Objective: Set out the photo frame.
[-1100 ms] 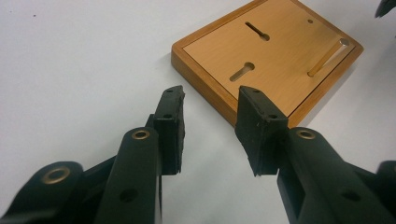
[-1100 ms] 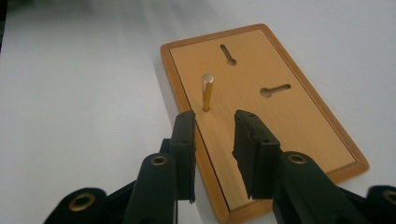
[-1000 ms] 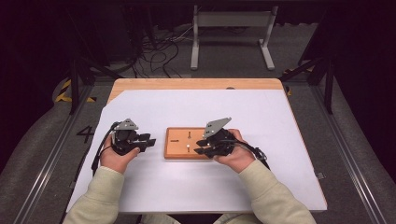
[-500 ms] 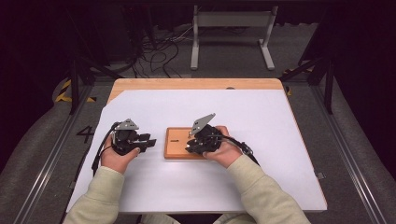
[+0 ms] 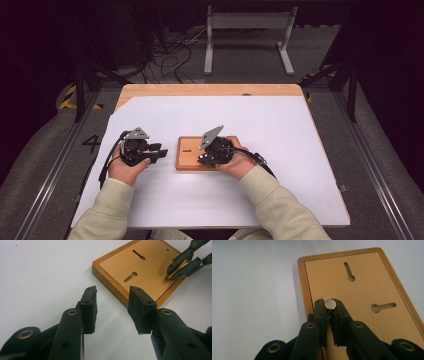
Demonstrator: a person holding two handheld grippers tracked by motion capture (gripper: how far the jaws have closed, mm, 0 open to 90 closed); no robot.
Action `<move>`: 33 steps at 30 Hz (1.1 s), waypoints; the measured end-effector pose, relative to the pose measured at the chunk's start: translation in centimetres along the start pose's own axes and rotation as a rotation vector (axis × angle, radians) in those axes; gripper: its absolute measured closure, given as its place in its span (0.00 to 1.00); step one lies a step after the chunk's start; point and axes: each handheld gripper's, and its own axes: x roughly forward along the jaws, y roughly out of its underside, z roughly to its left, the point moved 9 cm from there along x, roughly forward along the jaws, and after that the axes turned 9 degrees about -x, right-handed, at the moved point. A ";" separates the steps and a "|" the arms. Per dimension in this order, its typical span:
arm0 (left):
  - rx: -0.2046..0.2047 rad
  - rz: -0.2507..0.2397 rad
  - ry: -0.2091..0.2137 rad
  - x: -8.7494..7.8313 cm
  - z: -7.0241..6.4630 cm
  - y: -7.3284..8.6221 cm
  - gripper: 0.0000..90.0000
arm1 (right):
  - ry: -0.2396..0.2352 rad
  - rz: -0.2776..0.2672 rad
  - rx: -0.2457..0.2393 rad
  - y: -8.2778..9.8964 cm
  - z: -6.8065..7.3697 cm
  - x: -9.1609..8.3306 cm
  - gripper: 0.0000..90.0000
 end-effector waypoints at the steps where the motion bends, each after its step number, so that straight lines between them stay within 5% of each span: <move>1: -0.002 -0.001 0.000 0.0 0.0 0.0 0.65 | 0.013 0.007 -0.030 0.0 0.0 0.0 0.93; 14: 0.006 0.008 0.000 0.3 -0.1 0.0 0.62 | 0.126 0.032 -0.157 0.1 1.0 -0.1 0.93; 28: 0.012 -0.032 0.011 0.5 -0.4 -1.0 0.42 | 0.240 0.057 -0.285 0.1 2.2 -0.3 0.94; 33: -0.009 -0.055 0.067 0.7 -0.8 -2.0 0.38 | 0.268 0.060 -0.325 0.1 2.5 -0.3 0.94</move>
